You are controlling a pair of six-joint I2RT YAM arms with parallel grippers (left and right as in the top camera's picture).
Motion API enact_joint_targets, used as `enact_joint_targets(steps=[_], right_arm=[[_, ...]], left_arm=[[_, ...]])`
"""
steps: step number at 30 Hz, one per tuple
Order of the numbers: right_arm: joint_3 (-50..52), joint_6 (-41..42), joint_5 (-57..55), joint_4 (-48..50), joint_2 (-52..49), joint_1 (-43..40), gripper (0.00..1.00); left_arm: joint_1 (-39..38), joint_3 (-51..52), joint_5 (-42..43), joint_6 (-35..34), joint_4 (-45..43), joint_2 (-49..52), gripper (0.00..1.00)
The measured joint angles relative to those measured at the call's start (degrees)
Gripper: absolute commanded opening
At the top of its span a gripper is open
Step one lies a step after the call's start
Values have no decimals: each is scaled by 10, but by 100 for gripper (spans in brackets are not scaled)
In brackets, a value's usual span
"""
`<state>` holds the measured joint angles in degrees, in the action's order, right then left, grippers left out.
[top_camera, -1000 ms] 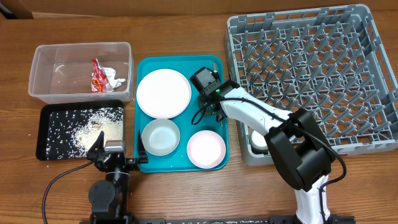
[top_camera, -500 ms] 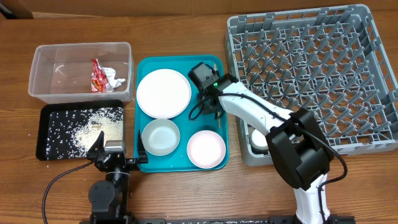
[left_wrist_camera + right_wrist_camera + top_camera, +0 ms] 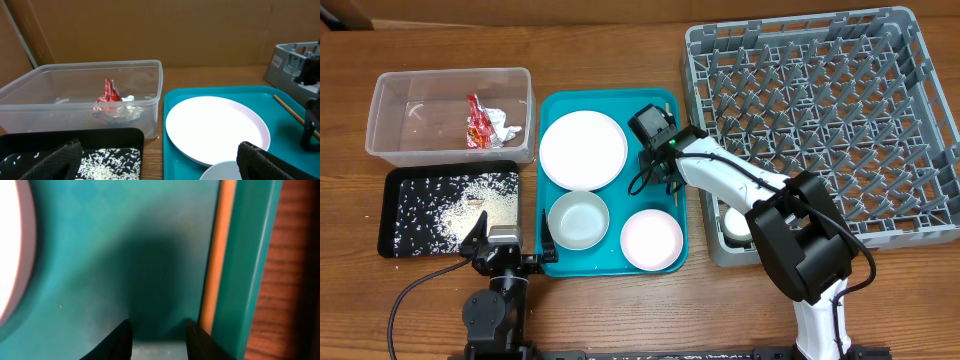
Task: Sort waste into correct bins and load items into the dishwasher
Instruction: 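Close the right gripper on the second chopstick and lift it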
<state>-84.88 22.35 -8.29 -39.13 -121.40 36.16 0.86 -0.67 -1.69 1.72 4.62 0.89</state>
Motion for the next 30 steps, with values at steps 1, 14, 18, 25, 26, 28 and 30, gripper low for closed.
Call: enact_joint_targets(steps=[1,14,18,25,26,28,30], right_arm=[[1,1,1,0,0,0,37],[-17,-41,16,-22,2,7,41],[-19,-44,14,-20,3,3,41],[-20,-44,12,-19,3,-20,41],[-20,-44,12,-19,3,-23,41],[-20,-44,10,-19,3,-27,41],[-20,-44,10,-17,3,-28,38]], left_arm=[[0,0,0,0,0,0,100],[0,0,0,0,0,0,100],[0,0,0,0,0,0,100],[0,0,0,0,0,0,100],[0,0,0,0,0,0,100],[0,0,0,0,0,0,100],[0,0,0,0,0,0,100]])
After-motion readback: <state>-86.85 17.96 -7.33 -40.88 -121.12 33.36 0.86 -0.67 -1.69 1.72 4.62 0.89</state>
